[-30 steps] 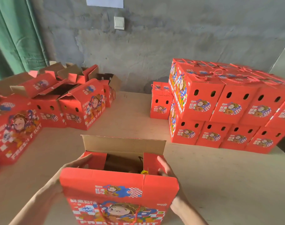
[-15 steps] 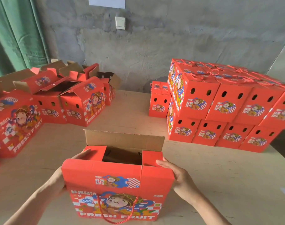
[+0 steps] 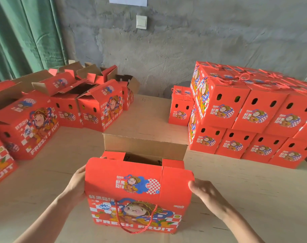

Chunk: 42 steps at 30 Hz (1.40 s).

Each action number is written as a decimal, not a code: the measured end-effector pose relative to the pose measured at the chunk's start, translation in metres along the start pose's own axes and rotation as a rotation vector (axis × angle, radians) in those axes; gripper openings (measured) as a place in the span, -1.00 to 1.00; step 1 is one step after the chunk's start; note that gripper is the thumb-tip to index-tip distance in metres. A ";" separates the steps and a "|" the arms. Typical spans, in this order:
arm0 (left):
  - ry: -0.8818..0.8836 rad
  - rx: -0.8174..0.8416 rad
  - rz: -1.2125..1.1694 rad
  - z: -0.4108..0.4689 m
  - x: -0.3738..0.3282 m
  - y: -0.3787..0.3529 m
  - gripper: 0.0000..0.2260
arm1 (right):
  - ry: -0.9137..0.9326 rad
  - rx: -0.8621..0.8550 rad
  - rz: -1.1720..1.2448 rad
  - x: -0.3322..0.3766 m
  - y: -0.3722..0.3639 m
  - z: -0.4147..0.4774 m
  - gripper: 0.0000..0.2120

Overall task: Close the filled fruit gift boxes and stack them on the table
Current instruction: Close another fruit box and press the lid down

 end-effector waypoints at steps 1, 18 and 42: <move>0.010 0.005 0.005 0.002 0.002 0.000 -0.75 | -0.010 -0.084 0.000 -0.002 -0.001 0.004 -0.40; -0.970 -0.121 1.134 -0.031 -0.004 -0.031 -0.63 | 0.085 -0.701 -0.285 -0.006 -0.044 0.027 -0.87; -0.619 -0.057 1.277 -0.003 -0.031 -0.040 -0.89 | 0.138 -0.588 -0.479 -0.004 -0.031 0.040 -0.88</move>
Point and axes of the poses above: each hand's wrist, its own z-axis towards the middle knuckle, its own y-axis out of the back of the hand, x = y × z, the point moved 1 cm from there along z, towards the middle knuckle, and after that the axes turned 5 degrees about -y, right-handed, at the moved point
